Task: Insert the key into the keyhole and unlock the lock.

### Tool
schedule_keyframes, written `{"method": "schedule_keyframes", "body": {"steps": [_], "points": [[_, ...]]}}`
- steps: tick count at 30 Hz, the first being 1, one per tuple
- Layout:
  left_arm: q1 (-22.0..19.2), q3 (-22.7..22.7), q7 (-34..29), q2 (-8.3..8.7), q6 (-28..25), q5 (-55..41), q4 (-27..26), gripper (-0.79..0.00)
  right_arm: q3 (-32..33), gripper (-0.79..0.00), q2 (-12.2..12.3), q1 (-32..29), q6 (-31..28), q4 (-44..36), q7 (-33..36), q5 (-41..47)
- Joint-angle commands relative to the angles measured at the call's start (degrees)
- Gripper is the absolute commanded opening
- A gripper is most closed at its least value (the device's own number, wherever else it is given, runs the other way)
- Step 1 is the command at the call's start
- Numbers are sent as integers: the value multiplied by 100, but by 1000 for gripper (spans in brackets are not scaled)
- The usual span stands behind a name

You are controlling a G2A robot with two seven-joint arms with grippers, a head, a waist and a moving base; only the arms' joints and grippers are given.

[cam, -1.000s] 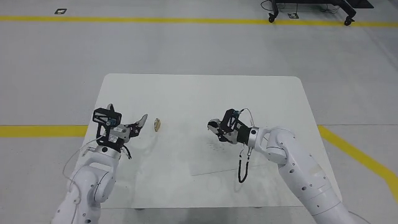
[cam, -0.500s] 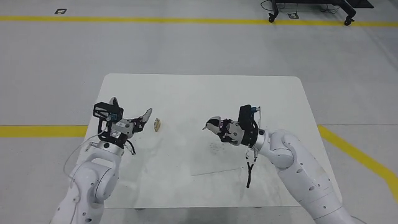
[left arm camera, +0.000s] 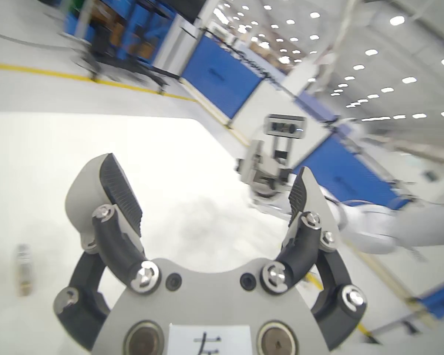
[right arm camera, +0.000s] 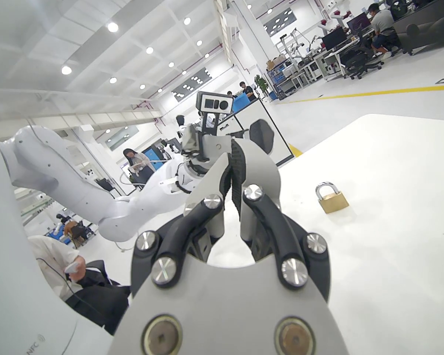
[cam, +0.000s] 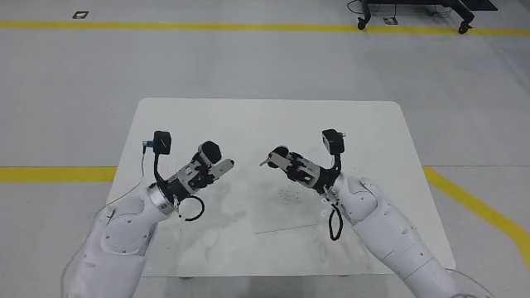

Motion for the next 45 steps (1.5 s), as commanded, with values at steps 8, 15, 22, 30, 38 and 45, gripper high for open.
{"method": "schedule_keyframes", "body": {"steps": [8, 15, 22, 30, 38, 45], "points": [[-1094, 286, -2831, 87, -193, -2758, 1296, 0, -321, -785, -83, 212, 0, 165, 291, 819], [-1363, 536, -2801, 109, -492, -2643, 1663, 0, -624, -785, -223, 502, 0, 441, 423, 1351], [-1497, 693, -2635, 176, -658, -2690, 1824, -120, -772, -785, -370, 626, 0, 686, 290, 1301], [-1530, 876, -2590, 276, -703, -2635, 1870, -443, -836, -785, -525, 727, 0, 853, -80, 618], [-1558, 1029, -2523, 350, -770, -2651, 1939, -468, -769, -785, -609, 677, 0, 803, -516, -163], [-1590, 1140, -2451, 398, -842, -2598, 1965, -474, -754, -785, -659, 643, 0, 841, -652, -408]]}}
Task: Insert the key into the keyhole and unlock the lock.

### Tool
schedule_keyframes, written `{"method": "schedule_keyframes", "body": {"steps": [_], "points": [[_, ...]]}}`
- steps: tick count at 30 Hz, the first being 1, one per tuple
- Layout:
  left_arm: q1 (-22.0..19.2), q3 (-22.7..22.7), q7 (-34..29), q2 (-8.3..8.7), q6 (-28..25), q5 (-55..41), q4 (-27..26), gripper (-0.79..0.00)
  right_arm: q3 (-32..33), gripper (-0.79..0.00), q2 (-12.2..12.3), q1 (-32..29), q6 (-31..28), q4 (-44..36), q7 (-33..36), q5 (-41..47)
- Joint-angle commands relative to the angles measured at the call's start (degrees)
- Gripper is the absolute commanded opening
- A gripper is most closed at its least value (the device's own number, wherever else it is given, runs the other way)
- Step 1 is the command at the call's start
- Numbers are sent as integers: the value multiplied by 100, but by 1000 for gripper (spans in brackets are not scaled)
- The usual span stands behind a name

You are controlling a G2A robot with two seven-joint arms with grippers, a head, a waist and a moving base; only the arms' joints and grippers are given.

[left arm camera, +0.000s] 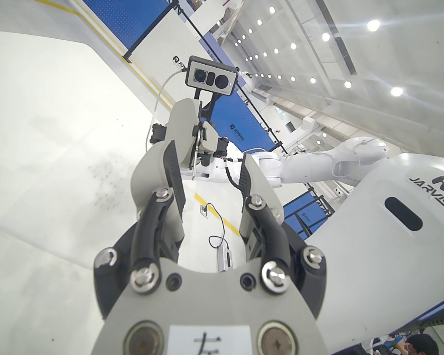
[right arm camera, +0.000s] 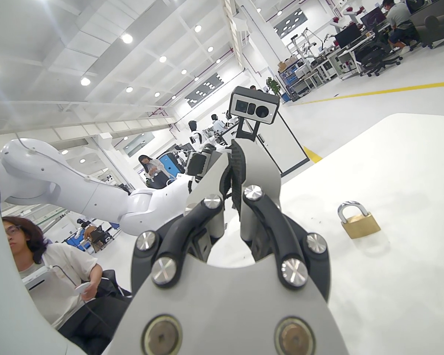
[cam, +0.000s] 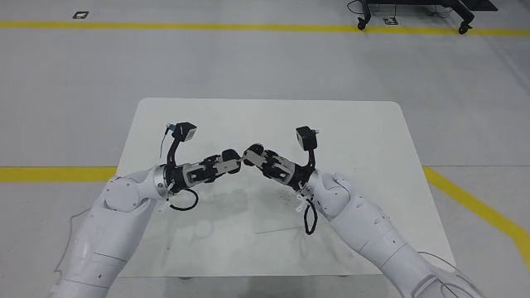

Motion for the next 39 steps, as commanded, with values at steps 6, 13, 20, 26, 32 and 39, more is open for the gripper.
{"method": "schedule_keyframes", "body": {"steps": [6, 13, 20, 26, 32, 39], "points": [[-26, 92, 70, 34, -69, 94, 74, -520, 58, -785, -25, -45, 0, -20, -85, -117], [-43, 132, 110, 44, -84, 106, 126, -785, 89, -785, -45, -71, 0, -19, -86, -144], [-93, 145, 27, 63, -26, -64, 186, -785, 81, 0, -73, -90, 0, -28, -78, -148], [-71, -57, 163, 97, -112, -305, 300, -785, 81, 0, -74, -88, 0, -23, -70, -138], [-71, -57, 163, 97, -112, -305, 300, -785, 81, 0, -74, -88, 0, -23, -70, -138], [-71, -57, 163, 97, -112, -305, 300, -785, 81, 0, -74, -88, 0, -23, -70, -138]]}}
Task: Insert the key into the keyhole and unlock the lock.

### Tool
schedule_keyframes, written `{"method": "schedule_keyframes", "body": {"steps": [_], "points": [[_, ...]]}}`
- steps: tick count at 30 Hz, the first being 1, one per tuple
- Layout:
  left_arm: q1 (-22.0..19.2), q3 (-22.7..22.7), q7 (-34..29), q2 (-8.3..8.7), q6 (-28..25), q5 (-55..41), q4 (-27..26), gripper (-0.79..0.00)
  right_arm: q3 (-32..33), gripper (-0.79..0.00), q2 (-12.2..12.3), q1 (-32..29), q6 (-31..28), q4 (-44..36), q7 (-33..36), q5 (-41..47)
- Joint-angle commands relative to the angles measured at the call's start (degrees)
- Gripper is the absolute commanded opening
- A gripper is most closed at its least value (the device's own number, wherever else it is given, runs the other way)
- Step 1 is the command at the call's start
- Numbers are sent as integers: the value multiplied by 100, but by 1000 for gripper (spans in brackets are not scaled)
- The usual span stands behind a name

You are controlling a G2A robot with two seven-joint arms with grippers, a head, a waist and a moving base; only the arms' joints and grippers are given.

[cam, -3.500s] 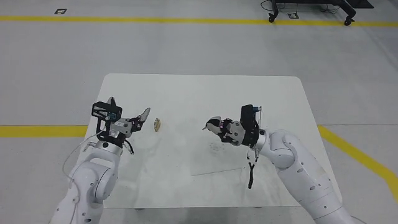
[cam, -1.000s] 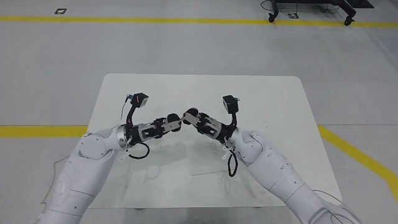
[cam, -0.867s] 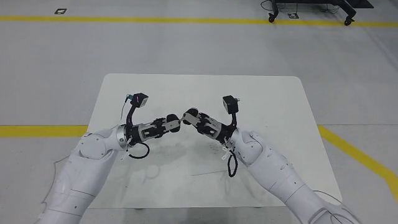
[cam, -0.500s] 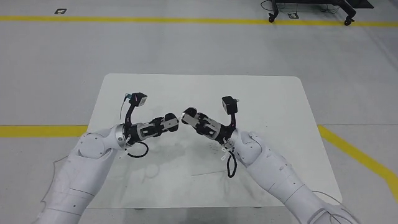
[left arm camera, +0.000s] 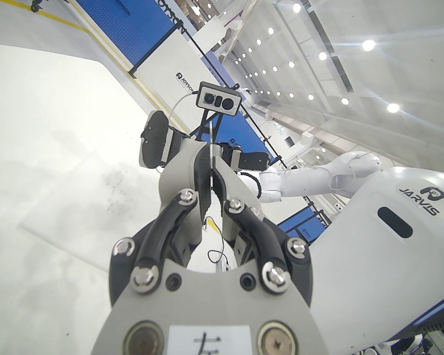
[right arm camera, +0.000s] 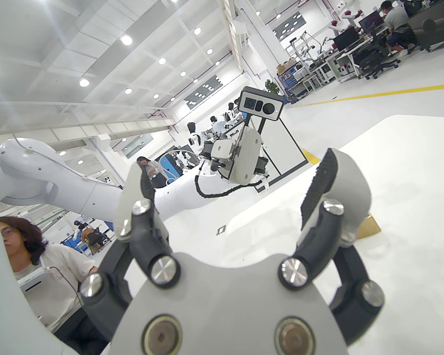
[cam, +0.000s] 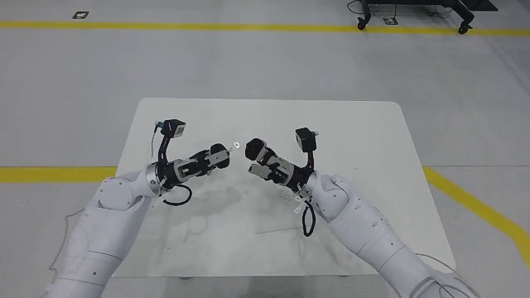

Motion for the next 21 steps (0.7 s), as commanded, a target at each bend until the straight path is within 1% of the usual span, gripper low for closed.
{"method": "schedule_keyframes", "body": {"steps": [1, 5, 9, 10, 11, 12, 13, 14, 15, 17, 19, 20, 21], "points": [[11, 11, 48, -2, 34, 40, -40, -785, 0, 0, 0, 0, 0, 0, 0, 0], [67, 3, 123, 18, 79, 512, -253, -785, 0, 0, 0, 0, 0, 0, 0, 0], [107, 40, -132, 56, 231, 829, -449, -785, 207, 0, 116, 40, 407, -18, 605, -525], [101, 40, -219, 71, 263, 944, -496, -785, 313, 0, 202, 55, 488, -34, 1101, -694], [103, 61, -290, 77, 287, 1005, -527, -785, 370, 0, 251, 64, 542, -56, 1400, -778], [93, 111, -420, 89, 370, 1068, -599, -785, 531, 0, 349, 46, 612, -194, 1882, -801], [80, 150, -492, 101, 441, 1131, -658, -785, 671, 0, 426, 3, 634, -347, 2209, -765], [77, 177, -537, 109, 486, 1167, -686, -785, 770, 0, 476, -40, 664, -461, 2397, -713], [62, 227, -607, 125, 556, 1241, -740, -785, 969, 0, 572, -146, 735, -735, 2751, -618], [53, 283, -646, 144, 595, 1270, -769, -785, 1209, 0, 695, -350, 842, -1163, 3224, -357], [38, 331, -668, 159, 617, 1300, -791, -785, 1346, 0, 773, -504, 941, -1457, 3559, -80], [28, 356, -674, 168, 624, 1337, -799, -785, 1399, -58, 811, -572, 1012, -1593, 3743, 57], [23, 385, -663, 178, 612, 1367, -802, -785, 1429, -191, 848, -637, 1113, -1729, 3956, 188]]}}
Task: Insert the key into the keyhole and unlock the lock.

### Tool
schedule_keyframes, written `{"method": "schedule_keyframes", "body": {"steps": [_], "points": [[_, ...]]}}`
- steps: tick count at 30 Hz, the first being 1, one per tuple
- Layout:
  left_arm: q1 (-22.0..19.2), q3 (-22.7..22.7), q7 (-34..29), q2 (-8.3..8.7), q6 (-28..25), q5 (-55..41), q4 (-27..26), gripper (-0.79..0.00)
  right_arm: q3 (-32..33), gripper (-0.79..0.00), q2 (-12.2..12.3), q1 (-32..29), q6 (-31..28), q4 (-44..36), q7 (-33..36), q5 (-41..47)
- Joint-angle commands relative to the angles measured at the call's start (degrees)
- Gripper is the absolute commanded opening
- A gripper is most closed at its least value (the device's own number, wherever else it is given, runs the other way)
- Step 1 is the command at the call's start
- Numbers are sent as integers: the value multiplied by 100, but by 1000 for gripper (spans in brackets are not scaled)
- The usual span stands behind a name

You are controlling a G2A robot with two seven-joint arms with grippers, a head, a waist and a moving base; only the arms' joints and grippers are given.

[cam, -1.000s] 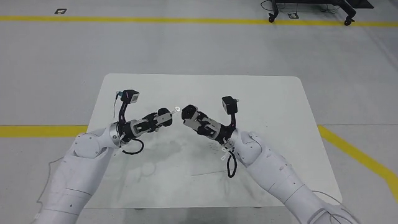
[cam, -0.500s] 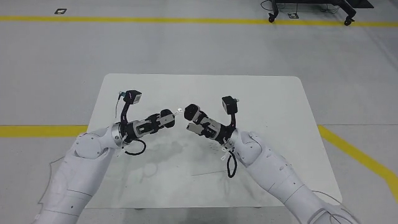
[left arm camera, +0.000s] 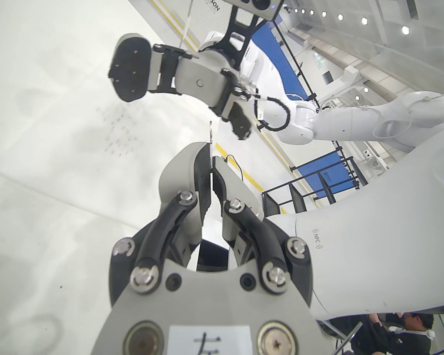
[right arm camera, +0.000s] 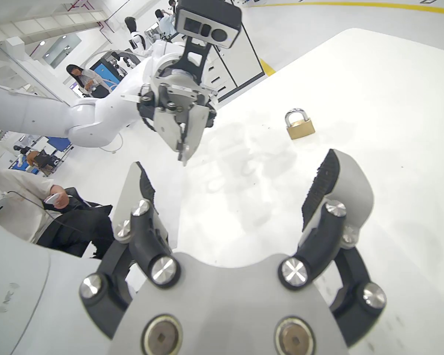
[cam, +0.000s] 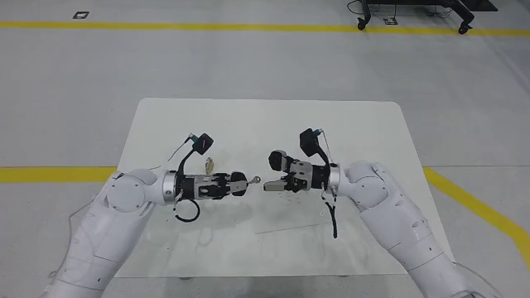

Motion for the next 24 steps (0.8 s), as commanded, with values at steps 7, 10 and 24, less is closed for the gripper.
{"method": "schedule_keyframes", "body": {"steps": [7, 10, 24], "points": [[-34, 172, 47, 46, -47, 111, -35, -785, -132, -446, 78, -74, 454, -312, 632, 386], [-47, 225, 59, 64, -59, 172, -59, -785, -201, -465, 83, -24, 528, -289, 673, 394], [-145, 313, 162, 126, -162, 379, 8, -785, -296, -785, 159, 56, 538, -264, 870, 603]]}}
